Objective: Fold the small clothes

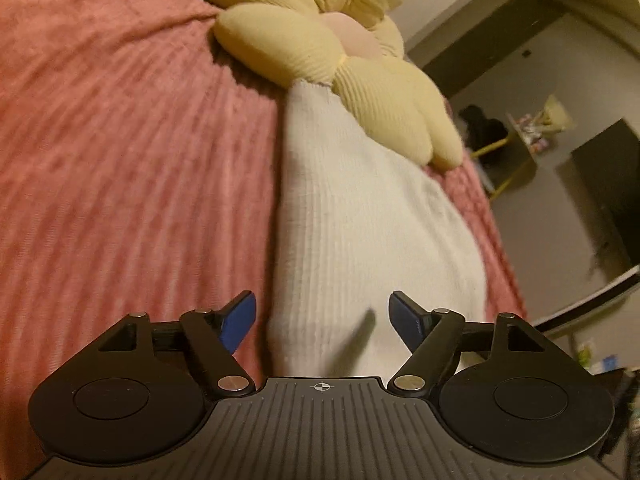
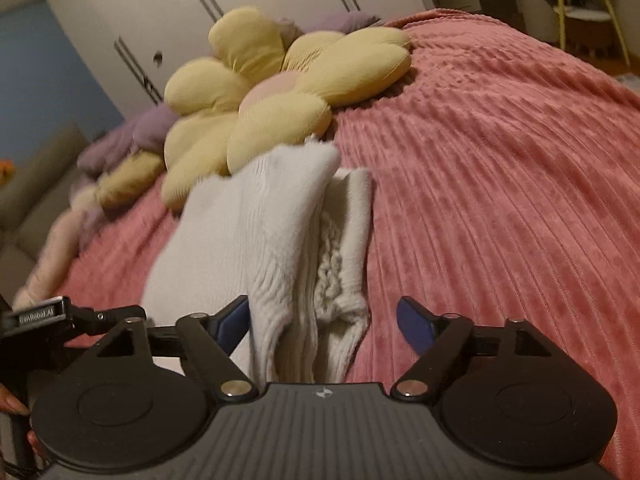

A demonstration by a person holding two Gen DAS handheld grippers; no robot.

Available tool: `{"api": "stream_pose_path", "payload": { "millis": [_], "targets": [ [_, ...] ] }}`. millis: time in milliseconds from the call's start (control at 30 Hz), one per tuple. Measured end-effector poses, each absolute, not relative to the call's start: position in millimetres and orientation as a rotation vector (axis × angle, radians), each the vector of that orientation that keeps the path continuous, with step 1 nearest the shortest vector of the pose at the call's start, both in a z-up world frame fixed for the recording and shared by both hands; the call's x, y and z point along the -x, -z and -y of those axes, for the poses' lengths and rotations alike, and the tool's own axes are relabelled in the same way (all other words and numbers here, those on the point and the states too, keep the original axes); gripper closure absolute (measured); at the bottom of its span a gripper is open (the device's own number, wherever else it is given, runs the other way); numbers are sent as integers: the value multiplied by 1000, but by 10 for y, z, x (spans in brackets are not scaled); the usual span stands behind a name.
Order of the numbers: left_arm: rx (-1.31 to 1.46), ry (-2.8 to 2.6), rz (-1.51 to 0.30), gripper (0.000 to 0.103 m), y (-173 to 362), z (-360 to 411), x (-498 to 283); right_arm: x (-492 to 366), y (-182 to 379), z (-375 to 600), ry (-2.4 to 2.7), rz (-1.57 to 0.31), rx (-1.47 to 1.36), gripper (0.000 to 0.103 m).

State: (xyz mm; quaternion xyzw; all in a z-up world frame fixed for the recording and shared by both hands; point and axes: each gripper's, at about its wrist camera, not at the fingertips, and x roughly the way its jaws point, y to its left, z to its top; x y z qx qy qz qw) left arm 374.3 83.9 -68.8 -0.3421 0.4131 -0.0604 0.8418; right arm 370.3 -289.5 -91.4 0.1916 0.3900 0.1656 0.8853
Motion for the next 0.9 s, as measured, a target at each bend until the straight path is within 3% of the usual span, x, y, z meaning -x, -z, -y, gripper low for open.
{"api": "stream_pose_path", "payload": {
  "millis": [67,233,300,500,533,633,900],
  "targets": [
    [759,158,-900,15,761,-809,-3841,-3778,936,2944,-350,-803,-473,20],
    [781,155,-899,20,858,-749,-4007,-4088,1125,2967,-377,-852,-646,19],
    [778,123,-894,34,873,-747,-4065,-4138,1164,2952,-403,-839,-689,22],
    [795,138,-859,58,875,-805,-4069,-4217,1224,2717,-409,-841,-631,51],
    [780,139,-850,59,819,-808,-4036,-4206,1209,2701,-405,-843,-636,58],
    [772,153,-803,60,591,-862,-3849,-4138,1059,2608,-447,-824,-629,61],
    [659,-6,-768,58,221,-1169,-2535,-3546,935,2074,-675,-883,-622,62]
  ]
}}
